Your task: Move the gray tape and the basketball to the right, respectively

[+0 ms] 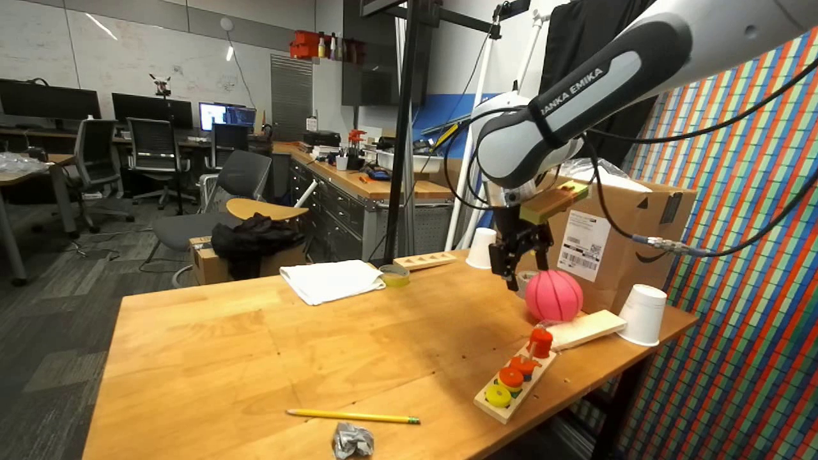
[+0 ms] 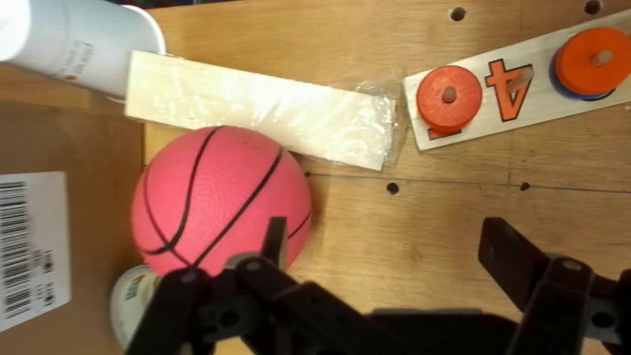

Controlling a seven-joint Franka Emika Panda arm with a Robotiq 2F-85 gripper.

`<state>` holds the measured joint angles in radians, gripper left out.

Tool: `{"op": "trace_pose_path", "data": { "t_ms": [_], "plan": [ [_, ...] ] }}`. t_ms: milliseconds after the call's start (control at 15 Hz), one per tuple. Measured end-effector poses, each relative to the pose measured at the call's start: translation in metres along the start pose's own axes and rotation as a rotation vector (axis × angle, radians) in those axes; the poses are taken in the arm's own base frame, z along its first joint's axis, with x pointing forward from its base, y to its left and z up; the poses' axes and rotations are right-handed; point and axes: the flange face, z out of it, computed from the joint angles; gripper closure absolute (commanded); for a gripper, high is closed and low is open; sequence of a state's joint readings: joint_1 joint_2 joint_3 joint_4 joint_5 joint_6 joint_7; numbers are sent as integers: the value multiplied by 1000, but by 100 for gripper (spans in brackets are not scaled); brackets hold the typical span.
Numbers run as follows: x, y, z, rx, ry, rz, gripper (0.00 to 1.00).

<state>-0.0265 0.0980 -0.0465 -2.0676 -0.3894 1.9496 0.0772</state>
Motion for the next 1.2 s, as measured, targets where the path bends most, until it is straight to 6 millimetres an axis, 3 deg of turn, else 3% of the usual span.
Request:
{"op": "trace_pose_path", "data": {
  "t_ms": [267,467,933,1200],
  "plan": [
    [-32,-3,-44,-156,124,54,0],
    [-48,-15,-60,-222,225,131,0],
    [-70,-70,-55,-186,279,153,0],
    [-71,-109,-58,19,289,150,0]
  ]
}}
